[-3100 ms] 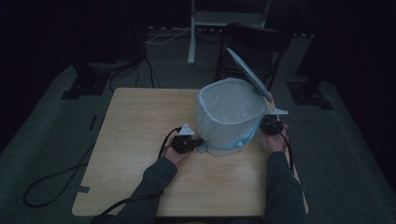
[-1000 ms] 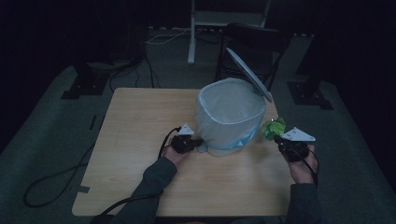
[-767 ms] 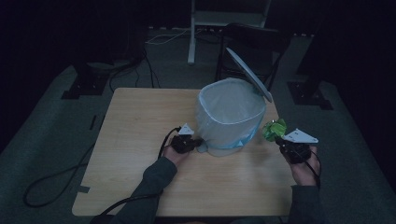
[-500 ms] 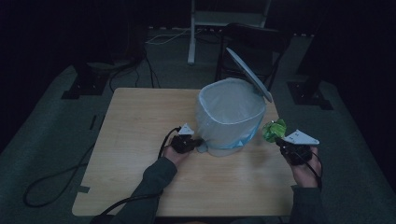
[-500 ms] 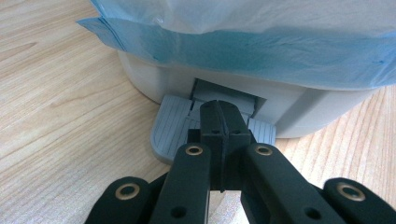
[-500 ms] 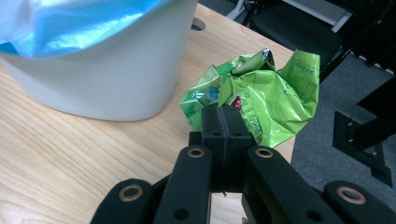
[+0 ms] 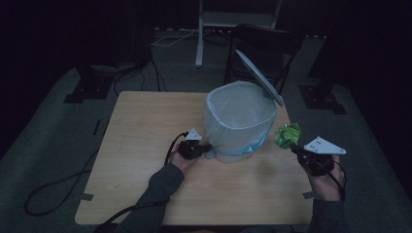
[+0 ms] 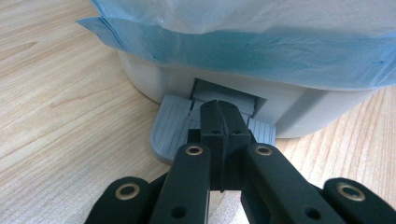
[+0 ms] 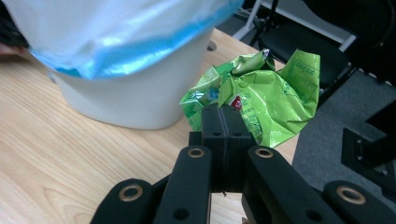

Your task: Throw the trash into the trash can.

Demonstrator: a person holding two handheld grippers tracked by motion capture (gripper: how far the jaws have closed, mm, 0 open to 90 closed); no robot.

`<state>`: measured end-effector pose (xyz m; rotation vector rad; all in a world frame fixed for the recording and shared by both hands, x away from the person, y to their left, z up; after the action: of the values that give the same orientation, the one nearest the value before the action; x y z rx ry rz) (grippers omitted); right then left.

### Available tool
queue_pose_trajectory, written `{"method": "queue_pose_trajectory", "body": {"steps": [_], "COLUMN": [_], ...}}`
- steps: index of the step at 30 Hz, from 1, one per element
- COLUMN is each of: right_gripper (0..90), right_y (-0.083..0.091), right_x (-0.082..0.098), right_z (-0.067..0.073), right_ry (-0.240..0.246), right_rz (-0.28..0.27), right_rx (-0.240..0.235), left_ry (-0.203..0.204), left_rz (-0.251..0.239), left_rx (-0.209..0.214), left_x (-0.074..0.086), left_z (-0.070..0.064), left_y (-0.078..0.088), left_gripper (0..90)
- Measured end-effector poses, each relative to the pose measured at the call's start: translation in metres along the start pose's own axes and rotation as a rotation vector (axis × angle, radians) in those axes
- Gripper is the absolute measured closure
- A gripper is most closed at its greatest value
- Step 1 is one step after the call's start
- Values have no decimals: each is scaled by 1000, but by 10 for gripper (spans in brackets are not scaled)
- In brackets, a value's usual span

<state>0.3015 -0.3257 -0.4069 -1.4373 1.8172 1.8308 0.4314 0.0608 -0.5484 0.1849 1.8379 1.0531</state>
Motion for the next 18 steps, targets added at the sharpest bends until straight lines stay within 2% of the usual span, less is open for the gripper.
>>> {"method": "queue_pose_trajectory", "body": {"steps": [10, 11, 18], "right_gripper": [900, 900, 900], "right_y": [19, 25, 37], "right_x": [-12, -17, -27], "right_z": [0, 0, 1], "right_ry": [35, 49, 80], "right_rz": [-43, -56, -67], "right_rx": [-22, -28, -28], "left_ry": [0, -1, -1], "left_rz": [0, -1, -1], "left_rx": [0, -1, -2], "left_x": [0, 0, 0], "left_z": [0, 0, 0], "left_y": [0, 0, 0], "left_gripper": [900, 900, 900]}}
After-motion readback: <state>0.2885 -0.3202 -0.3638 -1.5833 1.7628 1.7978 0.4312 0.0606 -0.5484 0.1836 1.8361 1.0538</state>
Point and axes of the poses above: each handheld gripper's, and its own axes: y roughly backward along the jaws, x roughly out of its underside, z roughly to its left, the point moved 1 cm from there along -y, roughly forward along the jaws, and after that the axes turned 11 degrees about z, right-handed, at the moved point
